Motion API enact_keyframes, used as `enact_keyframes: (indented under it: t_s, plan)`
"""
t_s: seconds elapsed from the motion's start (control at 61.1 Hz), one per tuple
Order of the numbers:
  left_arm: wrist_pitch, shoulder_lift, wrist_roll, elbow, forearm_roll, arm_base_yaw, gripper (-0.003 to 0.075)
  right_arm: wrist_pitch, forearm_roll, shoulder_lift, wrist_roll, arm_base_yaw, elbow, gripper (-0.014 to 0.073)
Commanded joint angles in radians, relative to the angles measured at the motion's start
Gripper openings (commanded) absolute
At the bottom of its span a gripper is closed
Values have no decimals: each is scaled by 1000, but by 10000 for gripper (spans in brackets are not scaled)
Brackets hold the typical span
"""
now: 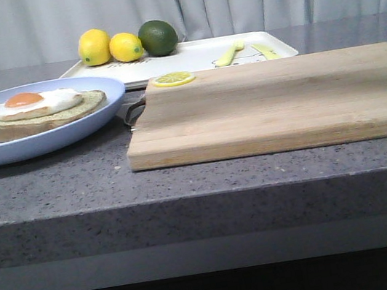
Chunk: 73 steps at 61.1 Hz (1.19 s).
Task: Place bread and move sandwich to tray
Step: 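Carry the bread slice with the right gripper over the egg on the plate, then lower the bread onto the egg and open the right gripper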
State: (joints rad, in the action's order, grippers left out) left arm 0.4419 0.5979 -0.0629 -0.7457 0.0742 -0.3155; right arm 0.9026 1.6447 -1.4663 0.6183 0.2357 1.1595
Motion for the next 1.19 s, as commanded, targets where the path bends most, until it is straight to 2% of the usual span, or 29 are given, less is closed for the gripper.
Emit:
enact_keyframes:
  t_s: [0.0,0.131,0.213,0.409,0.589,0.704,1.097,1.179]
  plan:
    - [-88,7,0,-26,4,-7,472,-142,158,33,17,102,26,85]
    - [-88,7,0,-26,4,-7,472,-328,284,0,29,252,27,85]
    - [-88,7,0,-26,4,-7,472,-455,284,-36,27,320,59,85]
    - [-88,7,0,-26,4,-7,472,-611,284,-145,-25,399,186,85]
    - [-85,7,0,-26,4,-7,472,-611,284,-272,-200,407,302,85]
    - [-85,7,0,-26,4,-7,472,-614,284,-332,-250,407,335,85]
    - [-83,7,0,-26,4,-7,472,-636,281,-429,-247,407,344,87]
    - [-83,7,0,-26,4,-7,472,-639,238,-428,-247,407,340,87]
